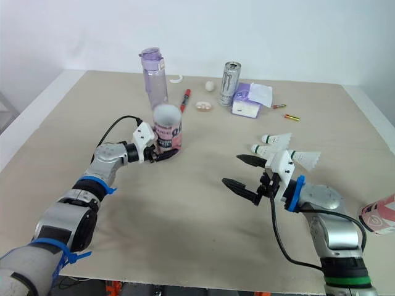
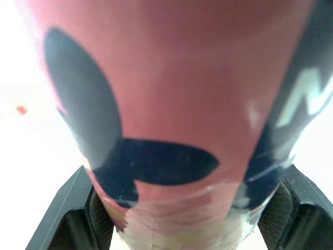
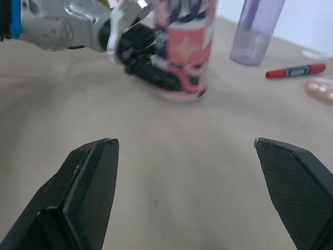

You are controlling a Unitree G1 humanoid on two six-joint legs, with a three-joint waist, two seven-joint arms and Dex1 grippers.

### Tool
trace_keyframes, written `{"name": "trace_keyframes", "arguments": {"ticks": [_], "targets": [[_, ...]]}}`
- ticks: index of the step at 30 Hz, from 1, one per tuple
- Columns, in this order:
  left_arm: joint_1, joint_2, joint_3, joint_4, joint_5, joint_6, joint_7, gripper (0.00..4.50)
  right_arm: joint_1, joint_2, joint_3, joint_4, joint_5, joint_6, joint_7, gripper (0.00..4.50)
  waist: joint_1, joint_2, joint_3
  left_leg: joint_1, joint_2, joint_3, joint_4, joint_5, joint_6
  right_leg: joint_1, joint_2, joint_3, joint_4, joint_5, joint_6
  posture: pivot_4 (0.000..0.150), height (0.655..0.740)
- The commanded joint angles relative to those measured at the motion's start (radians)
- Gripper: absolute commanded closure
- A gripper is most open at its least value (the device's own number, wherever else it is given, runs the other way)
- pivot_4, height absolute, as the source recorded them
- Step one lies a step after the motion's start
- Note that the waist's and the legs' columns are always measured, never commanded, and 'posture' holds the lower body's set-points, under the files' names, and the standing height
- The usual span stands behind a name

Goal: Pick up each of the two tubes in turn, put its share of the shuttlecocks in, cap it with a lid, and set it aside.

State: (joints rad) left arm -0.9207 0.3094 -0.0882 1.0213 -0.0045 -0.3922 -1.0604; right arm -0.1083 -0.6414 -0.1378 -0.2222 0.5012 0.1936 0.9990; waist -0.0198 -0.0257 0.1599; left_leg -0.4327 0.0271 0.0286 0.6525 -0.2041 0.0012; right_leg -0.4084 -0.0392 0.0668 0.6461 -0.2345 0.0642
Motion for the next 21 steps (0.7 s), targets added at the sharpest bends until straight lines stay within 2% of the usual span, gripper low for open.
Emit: {"name": "trace_keyframes", "arguments": {"ticks": [1,6,12,21], "targets": [[0.021,0.042,-0.048,-0.158,-0.005,0.021,-0.132,1.43,0.04,-0.009,-0.035,-0.108,0.041,0.015,-0.014,0.0,0.0,0.0,0.0,0.0,0.0,0.0,0.0,0.0,0.0,0.0,0.0,0.0,0.0,0.0,0.0,0.15,0.74],[0.045,0.097,-0.129,-0.332,0.005,0.105,-0.266,1.43,0.095,-0.015,-0.032,-0.181,0.071,0.027,-0.003,0.0,0.0,0.0,0.0,0.001,0.001,0.0,0.002,0.0,0.0,0.001,0.001,0.0,0.001,0.0,0.0,0.15,0.74],[0.02,0.151,-0.243,-0.526,0.034,0.304,-0.412,1.43,0.159,-0.045,-0.037,-0.226,0.089,0.02,0.035,0.0,0.0,0.0,0.0,0.0,0.001,0.0,0.003,0.0,0.0,0.001,0.001,0.0,0.001,0.0,0.0,0.15,0.74],[-0.008,0.175,-0.369,-0.698,0.105,0.571,-0.473,1.43,0.196,-0.02,-0.056,-0.229,0.09,0.009,-0.012,0.0,0.0,0.001,-0.001,0.001,0.002,-0.001,0.003,0.0,0.0,0.001,0.003,0.001,0.001,-0.004,0.004,0.15,0.74]]}}
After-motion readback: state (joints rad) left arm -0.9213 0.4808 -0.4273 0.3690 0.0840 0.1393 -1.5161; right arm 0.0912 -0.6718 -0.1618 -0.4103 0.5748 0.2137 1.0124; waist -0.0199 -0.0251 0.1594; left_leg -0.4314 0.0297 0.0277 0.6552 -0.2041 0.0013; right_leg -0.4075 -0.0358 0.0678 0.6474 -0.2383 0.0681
